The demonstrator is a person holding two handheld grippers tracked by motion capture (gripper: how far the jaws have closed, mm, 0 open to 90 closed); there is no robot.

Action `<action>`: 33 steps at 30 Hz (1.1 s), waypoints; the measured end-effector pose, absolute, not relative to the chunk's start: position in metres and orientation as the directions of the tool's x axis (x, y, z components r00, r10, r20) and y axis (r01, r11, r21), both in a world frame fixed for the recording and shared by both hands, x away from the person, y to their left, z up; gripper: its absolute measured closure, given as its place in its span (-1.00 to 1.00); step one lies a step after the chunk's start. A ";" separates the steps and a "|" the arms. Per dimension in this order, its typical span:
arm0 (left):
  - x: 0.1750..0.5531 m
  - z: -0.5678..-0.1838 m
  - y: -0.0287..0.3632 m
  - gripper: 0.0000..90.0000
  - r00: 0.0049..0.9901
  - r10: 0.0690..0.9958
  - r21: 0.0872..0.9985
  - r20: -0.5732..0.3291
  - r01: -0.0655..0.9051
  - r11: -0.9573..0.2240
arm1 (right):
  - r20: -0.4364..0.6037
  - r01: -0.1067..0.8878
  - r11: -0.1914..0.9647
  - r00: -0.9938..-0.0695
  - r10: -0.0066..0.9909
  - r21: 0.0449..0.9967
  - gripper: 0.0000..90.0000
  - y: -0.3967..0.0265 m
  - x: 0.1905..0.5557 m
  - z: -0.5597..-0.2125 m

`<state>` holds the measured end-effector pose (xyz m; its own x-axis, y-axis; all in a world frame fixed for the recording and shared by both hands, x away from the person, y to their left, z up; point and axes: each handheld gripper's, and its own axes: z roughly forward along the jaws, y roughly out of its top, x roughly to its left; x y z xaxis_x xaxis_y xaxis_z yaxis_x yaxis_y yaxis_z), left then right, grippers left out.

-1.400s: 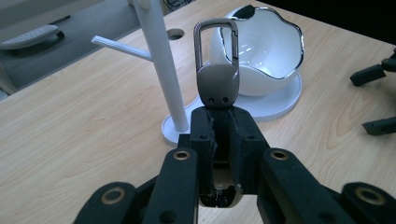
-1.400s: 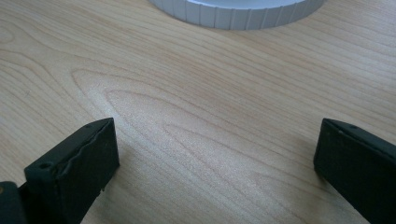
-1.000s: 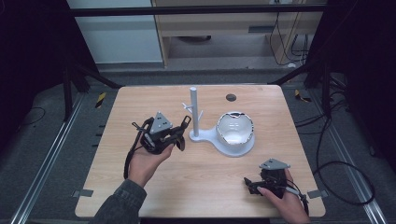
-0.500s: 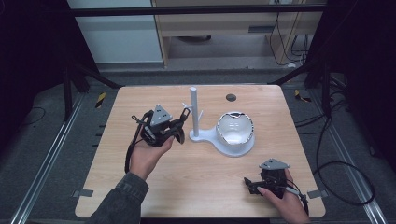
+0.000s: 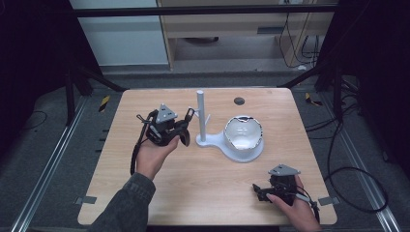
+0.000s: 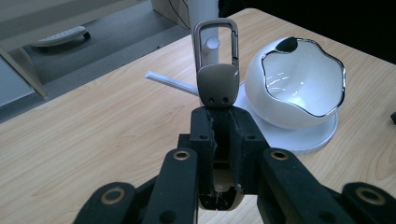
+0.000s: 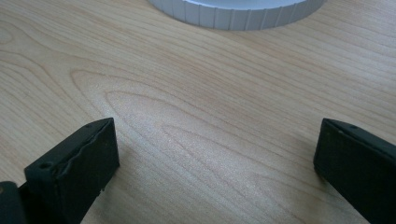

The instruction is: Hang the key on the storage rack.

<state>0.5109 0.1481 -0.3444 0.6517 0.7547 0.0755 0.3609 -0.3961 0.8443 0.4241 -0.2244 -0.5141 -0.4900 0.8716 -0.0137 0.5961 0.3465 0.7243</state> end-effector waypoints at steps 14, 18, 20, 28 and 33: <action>0.526 -0.355 0.138 0.78 0.650 0.757 0.842 0.066 0.372 -0.392 | -0.011 0.598 0.345 -0.489 0.872 0.724 -0.99 -0.224 0.424 -0.514; 0.529 -0.357 0.137 0.78 0.646 0.761 0.841 0.054 0.382 -0.384 | -0.013 0.597 0.347 -0.491 0.871 0.724 -0.99 -0.224 0.424 -0.514; 0.530 -0.358 0.135 0.78 0.646 0.762 0.842 0.052 0.381 -0.381 | -0.013 0.596 0.347 -0.491 0.871 0.724 -0.99 -0.225 0.424 -0.514; 0.534 -0.362 0.129 0.78 0.649 0.759 0.837 0.055 0.384 -0.389 | -0.008 0.599 0.343 -0.489 0.872 0.723 -0.99 -0.224 0.423 -0.514; 0.535 -0.364 0.126 0.78 0.647 0.761 0.837 0.053 0.386 -0.387 | -0.010 0.599 0.345 -0.490 0.872 0.723 -0.99 -0.224 0.423 -0.514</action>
<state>0.5350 0.1263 -0.3639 0.6467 0.7608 0.0535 0.3862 -0.3871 0.8373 0.4233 -0.2244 -0.5139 -0.4900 0.8717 -0.0100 0.5988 0.3448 0.7229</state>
